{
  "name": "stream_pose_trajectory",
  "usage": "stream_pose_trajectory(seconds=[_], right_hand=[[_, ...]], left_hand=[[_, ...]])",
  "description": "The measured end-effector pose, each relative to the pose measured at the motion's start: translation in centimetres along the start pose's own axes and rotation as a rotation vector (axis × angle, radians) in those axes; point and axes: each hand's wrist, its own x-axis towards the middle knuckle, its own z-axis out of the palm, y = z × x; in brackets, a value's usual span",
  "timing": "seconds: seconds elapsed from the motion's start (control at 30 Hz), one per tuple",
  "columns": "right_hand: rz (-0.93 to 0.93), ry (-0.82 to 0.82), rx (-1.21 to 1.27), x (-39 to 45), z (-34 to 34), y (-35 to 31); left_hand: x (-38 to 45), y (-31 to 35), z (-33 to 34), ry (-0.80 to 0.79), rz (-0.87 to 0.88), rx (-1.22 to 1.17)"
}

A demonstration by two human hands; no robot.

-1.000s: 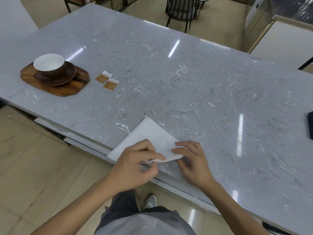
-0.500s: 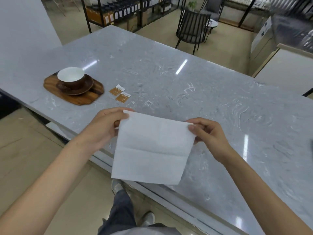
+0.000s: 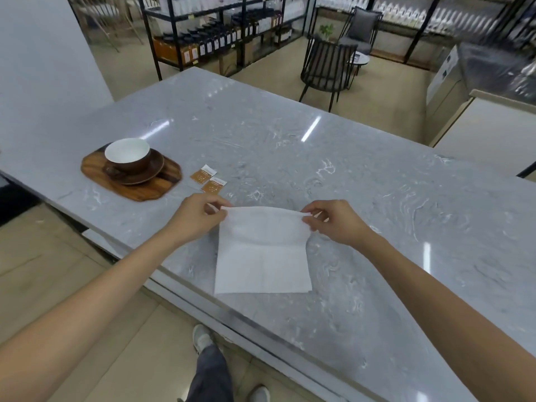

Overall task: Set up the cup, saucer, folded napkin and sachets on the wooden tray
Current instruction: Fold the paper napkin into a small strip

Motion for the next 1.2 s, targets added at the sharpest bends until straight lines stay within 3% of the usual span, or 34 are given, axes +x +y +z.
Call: stream_pose_trajectory(seconds=[0.2, 0.4, 0.77, 0.97, 1.2], right_hand=[[-0.113, 0.040, -0.169, -6.2, 0.9, -0.9], [-0.154, 0.129, -0.160, -11.3, 4.6, 0.0], [-0.044, 0.154, -0.181, -14.1, 8.6, 1.1], [-0.020, 0.259, -0.164, -11.8, 9.2, -1.0], [0.003, 0.038, -0.234, -6.6, 13.0, -3.7]], left_hand=[[-6.8, -0.1, 0.7, -0.009, 0.183, -0.003], [-11.2, -2.5, 3.3, -0.003, 0.212, 0.030], [-13.2, -7.6, 6.6, -0.016, 0.311, 0.228], [-11.1, -4.9, 7.8, 0.055, 0.319, 0.315], [-7.7, -1.9, 12.3, -0.159, 0.182, 0.610]])
